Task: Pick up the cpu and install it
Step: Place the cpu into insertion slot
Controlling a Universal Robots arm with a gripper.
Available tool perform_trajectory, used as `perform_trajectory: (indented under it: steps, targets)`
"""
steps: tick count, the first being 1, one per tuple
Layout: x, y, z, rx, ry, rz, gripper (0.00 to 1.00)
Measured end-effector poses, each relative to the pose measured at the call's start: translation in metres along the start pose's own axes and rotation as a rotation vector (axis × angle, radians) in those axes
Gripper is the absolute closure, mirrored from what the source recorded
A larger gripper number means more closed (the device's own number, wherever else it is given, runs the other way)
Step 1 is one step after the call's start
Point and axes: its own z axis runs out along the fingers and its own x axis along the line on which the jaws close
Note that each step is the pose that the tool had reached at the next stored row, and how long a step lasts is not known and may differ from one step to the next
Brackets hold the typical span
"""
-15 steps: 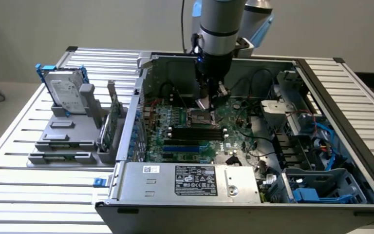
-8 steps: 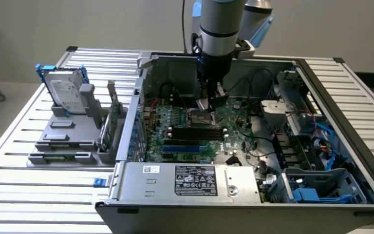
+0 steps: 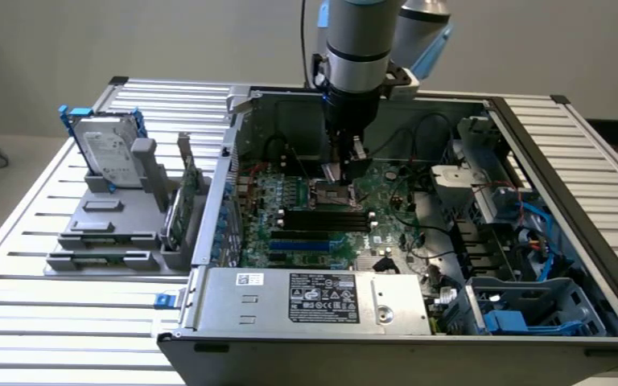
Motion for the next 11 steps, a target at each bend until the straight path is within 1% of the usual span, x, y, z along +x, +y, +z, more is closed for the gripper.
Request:
perform_trajectory:
  steps: [8,11]
  targets:
    - [0.0006,-0.0013,0.0036,-0.0022,-0.0028,0.076,0.45]
    - [0.0011,-0.0016,0.0063,-0.0026,-0.0049,0.106,0.45]
